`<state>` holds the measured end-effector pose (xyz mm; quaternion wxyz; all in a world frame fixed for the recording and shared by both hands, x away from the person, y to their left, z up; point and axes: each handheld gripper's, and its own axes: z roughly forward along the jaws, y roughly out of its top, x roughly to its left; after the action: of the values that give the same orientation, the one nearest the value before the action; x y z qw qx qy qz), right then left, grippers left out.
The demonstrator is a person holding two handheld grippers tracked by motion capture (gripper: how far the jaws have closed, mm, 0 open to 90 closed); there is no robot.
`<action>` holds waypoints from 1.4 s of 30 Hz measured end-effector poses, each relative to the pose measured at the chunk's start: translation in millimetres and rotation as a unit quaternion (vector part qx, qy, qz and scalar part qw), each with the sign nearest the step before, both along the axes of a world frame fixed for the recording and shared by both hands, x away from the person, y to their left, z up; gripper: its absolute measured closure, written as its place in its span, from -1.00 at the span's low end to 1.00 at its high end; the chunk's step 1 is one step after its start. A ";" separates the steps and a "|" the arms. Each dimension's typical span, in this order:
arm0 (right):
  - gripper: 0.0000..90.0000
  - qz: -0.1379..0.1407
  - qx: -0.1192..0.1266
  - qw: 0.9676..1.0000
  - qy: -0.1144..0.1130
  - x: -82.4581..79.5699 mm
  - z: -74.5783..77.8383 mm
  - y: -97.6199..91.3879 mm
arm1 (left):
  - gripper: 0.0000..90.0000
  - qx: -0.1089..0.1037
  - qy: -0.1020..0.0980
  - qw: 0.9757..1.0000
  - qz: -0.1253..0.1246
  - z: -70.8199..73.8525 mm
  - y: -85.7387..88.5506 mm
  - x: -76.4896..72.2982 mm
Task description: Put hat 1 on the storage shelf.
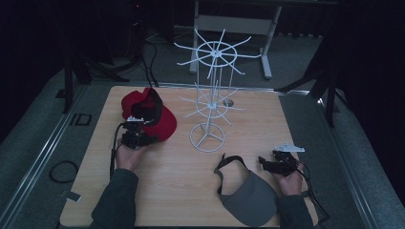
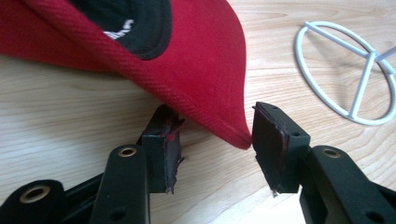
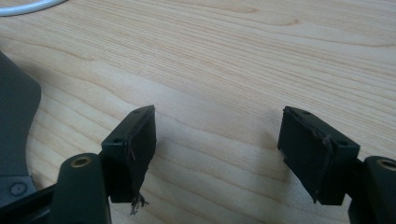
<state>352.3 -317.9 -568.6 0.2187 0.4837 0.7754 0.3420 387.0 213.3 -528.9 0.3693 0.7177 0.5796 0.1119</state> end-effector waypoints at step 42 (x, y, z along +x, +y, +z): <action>-0.40 0.001 0.000 1.000 0.000 0.0 0.0 0.2 | 0.76 0.023 -0.031 0.999 0.007 -16.4 -1.6 13.5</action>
<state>352.3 -317.8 -568.6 0.2181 0.4832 0.7757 0.3422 400.5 211.6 -545.4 0.3693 0.7180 0.5705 0.1504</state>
